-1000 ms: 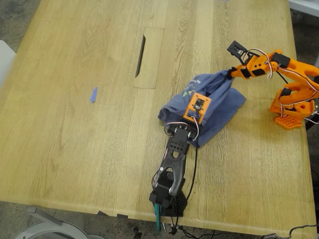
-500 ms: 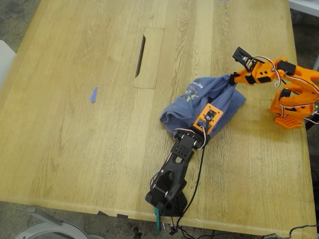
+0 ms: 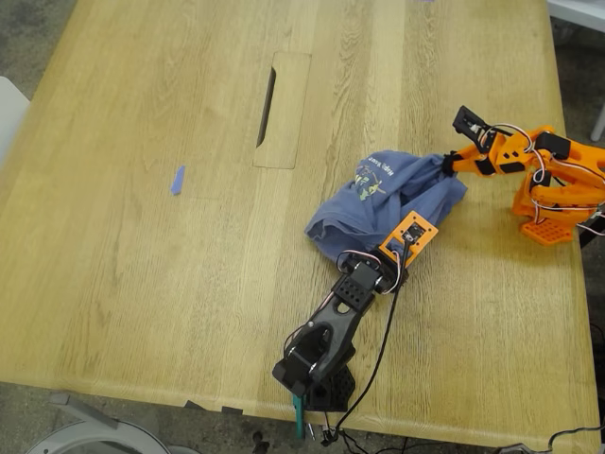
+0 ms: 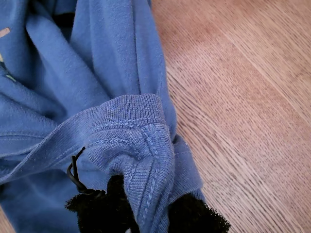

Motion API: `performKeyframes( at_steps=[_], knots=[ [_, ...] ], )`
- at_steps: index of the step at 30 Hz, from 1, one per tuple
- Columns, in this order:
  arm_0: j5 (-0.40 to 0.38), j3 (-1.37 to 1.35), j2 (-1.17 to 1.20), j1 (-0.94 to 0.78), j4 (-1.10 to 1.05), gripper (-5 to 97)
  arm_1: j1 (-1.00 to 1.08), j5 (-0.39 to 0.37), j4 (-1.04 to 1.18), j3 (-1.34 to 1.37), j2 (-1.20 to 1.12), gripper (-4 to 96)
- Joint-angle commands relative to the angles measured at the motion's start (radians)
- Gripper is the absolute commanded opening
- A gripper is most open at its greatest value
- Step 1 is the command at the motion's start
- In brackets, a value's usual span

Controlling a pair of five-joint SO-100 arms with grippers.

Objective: Fold a T-shirt

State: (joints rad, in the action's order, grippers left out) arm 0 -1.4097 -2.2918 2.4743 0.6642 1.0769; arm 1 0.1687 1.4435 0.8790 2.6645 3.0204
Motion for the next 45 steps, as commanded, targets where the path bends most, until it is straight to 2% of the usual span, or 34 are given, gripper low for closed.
performKeyframes(
  at_steps=[1,6,12,13,15,28,31,35,40,45],
  knots=[
    [0.003,0.003,0.074,-0.002,-0.02,4,0.006,-0.006,0.014,0.017,0.046,1.9],
    [-0.02,-0.031,0.067,-0.043,-0.043,10,0.011,-0.009,0.034,0.077,0.104,11.5],
    [-0.037,-0.071,0.069,-0.101,-0.048,14,-0.015,-0.011,0.095,0.141,0.204,12.3],
    [-0.037,-0.074,0.069,-0.11,-0.052,15,-0.023,-0.011,0.11,0.149,0.221,10.7],
    [-0.041,-0.081,0.069,-0.124,-0.055,15,-0.035,-0.014,0.118,0.169,0.253,0.3],
    [-0.092,-0.14,0.092,-0.13,-0.071,22,-0.072,-0.005,0.258,0.153,0.35,0.2],
    [-0.144,-0.14,0.091,-0.101,-0.081,29,-0.069,-0.009,0.313,0.127,0.35,5.2],
    [-0.229,-0.144,0.091,-0.057,-0.094,42,-0.081,-0.025,0.385,0.097,0.35,24.8],
    [-0.339,-0.141,0.089,-0.025,-0.094,51,-0.112,-0.04,0.431,0.063,0.35,31.4],
    [-0.595,-0.106,0.084,0.054,-0.094,54,-0.158,-0.052,0.492,0.014,0.351,33.7]
  ],
)
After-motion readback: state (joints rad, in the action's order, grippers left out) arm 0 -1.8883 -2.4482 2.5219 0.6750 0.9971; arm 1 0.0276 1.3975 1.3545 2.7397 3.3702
